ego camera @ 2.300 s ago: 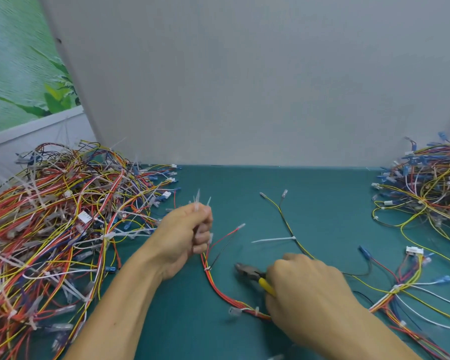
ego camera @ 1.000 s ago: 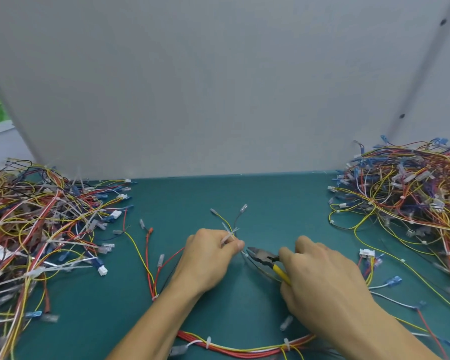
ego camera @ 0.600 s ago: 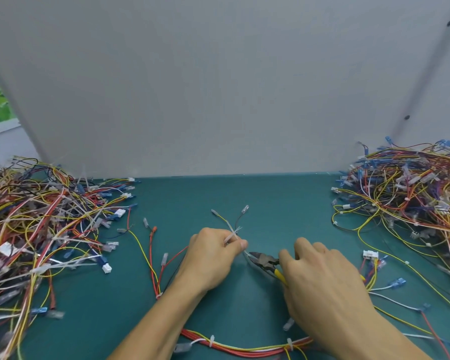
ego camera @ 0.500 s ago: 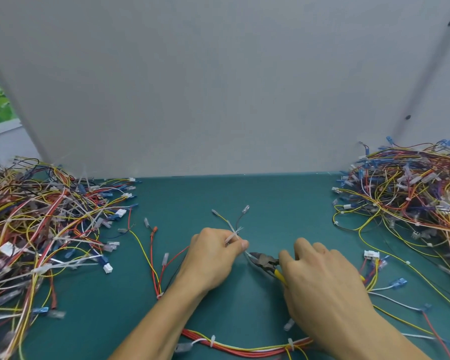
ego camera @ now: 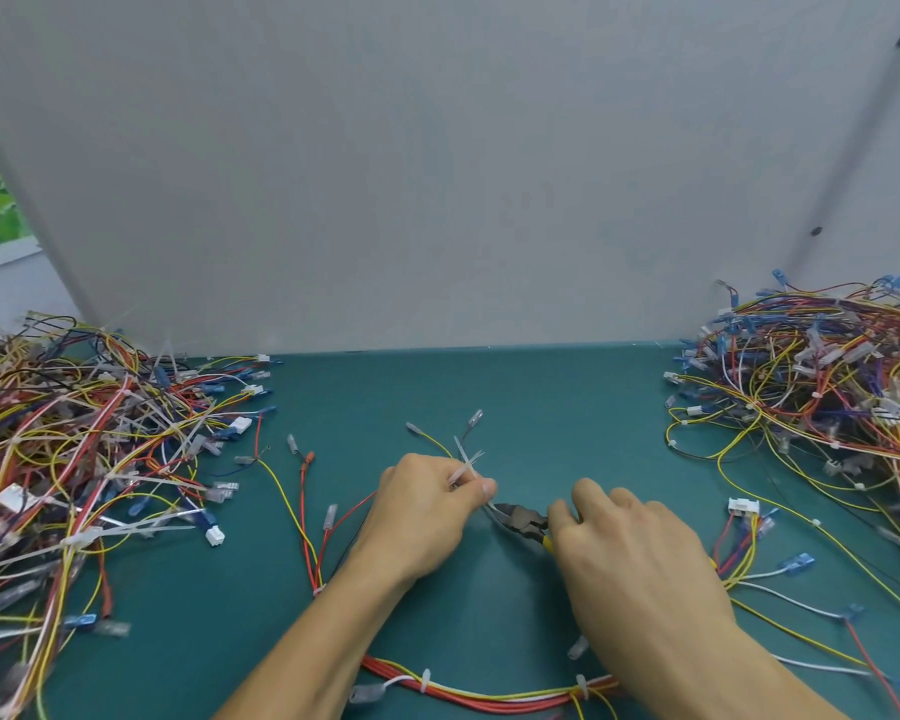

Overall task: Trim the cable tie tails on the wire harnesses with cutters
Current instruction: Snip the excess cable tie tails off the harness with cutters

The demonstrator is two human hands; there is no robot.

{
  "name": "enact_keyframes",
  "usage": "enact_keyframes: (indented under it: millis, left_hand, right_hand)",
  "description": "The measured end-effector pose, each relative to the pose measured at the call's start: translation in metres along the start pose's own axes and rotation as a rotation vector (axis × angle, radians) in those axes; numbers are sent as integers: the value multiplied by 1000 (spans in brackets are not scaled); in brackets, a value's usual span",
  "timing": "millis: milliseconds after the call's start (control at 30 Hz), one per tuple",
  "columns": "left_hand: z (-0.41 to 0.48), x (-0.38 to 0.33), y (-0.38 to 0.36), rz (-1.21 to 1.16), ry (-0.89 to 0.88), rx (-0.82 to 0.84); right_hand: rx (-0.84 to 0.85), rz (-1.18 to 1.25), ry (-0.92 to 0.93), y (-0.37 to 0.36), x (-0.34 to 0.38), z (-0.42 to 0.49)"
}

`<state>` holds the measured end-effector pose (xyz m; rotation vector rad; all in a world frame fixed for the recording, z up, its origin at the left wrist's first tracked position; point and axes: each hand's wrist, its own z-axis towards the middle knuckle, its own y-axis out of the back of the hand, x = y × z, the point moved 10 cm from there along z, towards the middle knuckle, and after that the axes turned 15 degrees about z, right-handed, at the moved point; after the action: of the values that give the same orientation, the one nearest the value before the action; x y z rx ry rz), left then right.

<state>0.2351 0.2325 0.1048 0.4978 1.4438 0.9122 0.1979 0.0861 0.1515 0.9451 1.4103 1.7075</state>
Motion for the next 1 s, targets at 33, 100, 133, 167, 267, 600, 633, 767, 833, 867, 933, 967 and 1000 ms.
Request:
enact_keyframes:
  millis: [33, 100, 133, 167, 267, 600, 633, 767, 833, 867, 933, 967, 1000]
  left_hand:
    - [0, 0, 0, 0, 0, -1]
    - [0, 0, 0, 0, -1, 0]
    - [0, 0, 0, 1, -1, 0]
    - [0, 0, 0, 3, -2, -1]
    - [0, 0, 0, 8, -1, -7]
    - [1, -6, 9, 15, -22, -37]
    - [1, -8, 14, 11, -34, -50]
    - [1, -31, 34, -24, -69, -52]
    - [-4, -48, 43, -30, -72, -25]
    - [-9, -58, 47, -52, -85, -3]
    - [-25, -81, 53, -69, -148, 75]
    - [-37, -93, 53, -23, -200, 130]
    - [-51, -103, 50, 69, -265, 190]
  right_hand:
    - [-28, -1, 18, 4, 2, 0]
    - [28, -51, 35, -2, 3, 2]
    - [75, -73, 46, -6, 4, 2]
    - [81, -85, 51, -7, 5, 2]
    - [78, -89, 64, -8, 4, 2]
    - [153, 24, 4, -28, -10, 6]
    - [125, 39, 0, -26, -12, 6]
    - [-85, 85, -40, 9, -30, 3]
    - [-175, 89, -51, 33, -40, -3]
    - [-203, 100, -54, 43, -43, -7]
    - [-243, 170, -50, 60, -49, -17]
    - [-245, 227, -47, 65, -51, -22]
    - [-236, 291, -51, 67, -54, -27]
